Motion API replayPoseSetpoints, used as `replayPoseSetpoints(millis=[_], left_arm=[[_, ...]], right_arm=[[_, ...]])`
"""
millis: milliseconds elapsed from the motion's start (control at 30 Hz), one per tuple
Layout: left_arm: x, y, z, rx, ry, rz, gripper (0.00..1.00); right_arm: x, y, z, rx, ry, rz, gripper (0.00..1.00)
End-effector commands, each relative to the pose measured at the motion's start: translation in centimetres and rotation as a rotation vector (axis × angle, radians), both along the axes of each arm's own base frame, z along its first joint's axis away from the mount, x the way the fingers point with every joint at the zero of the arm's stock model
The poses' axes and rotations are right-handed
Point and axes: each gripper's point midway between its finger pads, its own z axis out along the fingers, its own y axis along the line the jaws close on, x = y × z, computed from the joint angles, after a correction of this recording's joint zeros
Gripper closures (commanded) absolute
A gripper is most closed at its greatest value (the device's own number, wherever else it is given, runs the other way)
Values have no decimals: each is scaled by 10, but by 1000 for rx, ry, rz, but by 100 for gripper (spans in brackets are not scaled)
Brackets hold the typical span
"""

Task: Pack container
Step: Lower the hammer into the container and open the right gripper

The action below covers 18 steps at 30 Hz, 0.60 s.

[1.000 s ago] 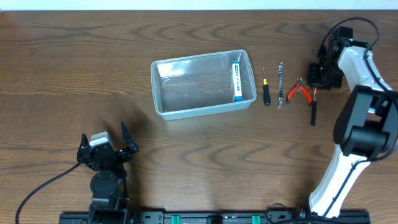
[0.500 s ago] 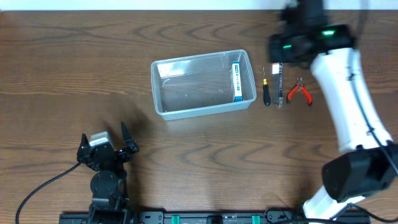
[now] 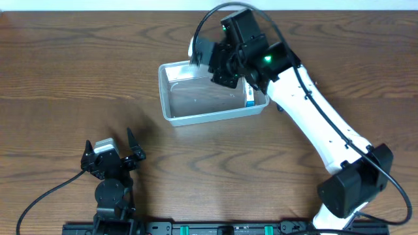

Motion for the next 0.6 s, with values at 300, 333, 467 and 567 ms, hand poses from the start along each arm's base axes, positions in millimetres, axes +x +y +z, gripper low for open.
replayPoseSetpoints(millis=[300,333,467,567], left_arm=[[-2,3,-16,9,46,18,2],[-2,3,-16,9,46,18,2],[-2,3,-16,9,46,18,2],[-2,3,-16,9,46,18,2]], right_arm=[[34,47,-119,-39,-15,251,99],[36,48,-127,-37,-1,240,99],[39,50,-146,-18,58,182,90],[38,52,-146,-4,81,153,69]])
